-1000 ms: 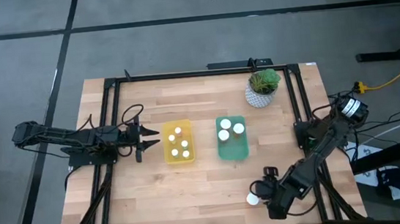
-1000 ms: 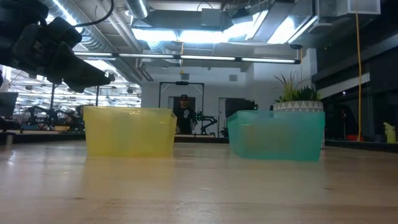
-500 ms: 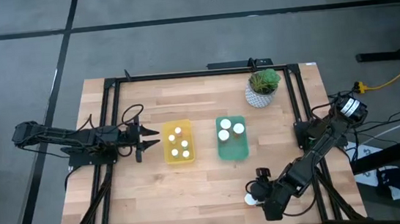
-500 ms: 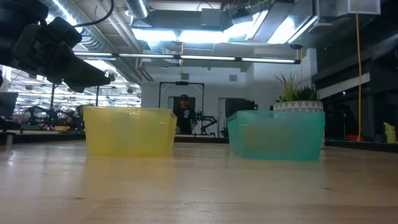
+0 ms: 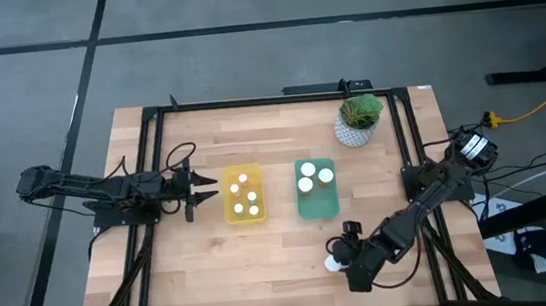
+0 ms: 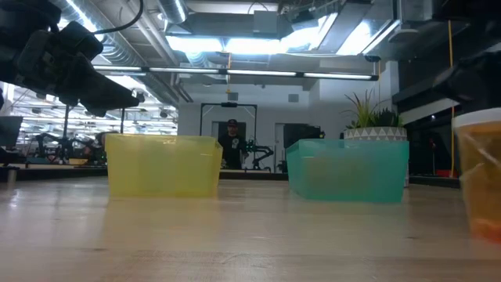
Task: Pick and place medicine bottles into bin by pill shape (circle, oval)
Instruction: Put the large orange pill bottle into the green bin
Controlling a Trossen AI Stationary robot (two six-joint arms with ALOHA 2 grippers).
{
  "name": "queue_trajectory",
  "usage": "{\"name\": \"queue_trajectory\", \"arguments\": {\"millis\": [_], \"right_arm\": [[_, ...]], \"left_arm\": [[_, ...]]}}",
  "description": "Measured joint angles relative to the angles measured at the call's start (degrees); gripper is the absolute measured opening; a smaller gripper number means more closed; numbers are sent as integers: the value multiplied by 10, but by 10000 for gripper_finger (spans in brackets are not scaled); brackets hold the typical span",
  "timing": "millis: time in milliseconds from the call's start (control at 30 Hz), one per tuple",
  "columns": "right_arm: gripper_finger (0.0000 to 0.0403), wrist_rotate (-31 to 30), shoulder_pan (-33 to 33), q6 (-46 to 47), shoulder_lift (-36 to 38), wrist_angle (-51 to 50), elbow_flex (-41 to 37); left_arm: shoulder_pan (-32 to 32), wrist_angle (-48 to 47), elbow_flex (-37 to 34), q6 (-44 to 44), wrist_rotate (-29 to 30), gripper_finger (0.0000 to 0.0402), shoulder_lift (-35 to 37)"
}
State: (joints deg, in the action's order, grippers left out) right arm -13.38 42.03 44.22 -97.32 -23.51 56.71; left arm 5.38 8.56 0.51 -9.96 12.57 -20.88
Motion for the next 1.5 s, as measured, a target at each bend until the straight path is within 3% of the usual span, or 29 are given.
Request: {"name": "queue_trajectory", "arguments": {"millis": [300,600,1500], "right_arm": [[259,-16,-14,-18,0,2,0],[259,-16,-14,-102,0,57,0],[259,-41,-47,-133,-22,95,0]], "left_arm": [[0,0,0,0,0,150,0],[0,0,0,0,0,150,0],[0,0,0,0,0,150,0]]}}
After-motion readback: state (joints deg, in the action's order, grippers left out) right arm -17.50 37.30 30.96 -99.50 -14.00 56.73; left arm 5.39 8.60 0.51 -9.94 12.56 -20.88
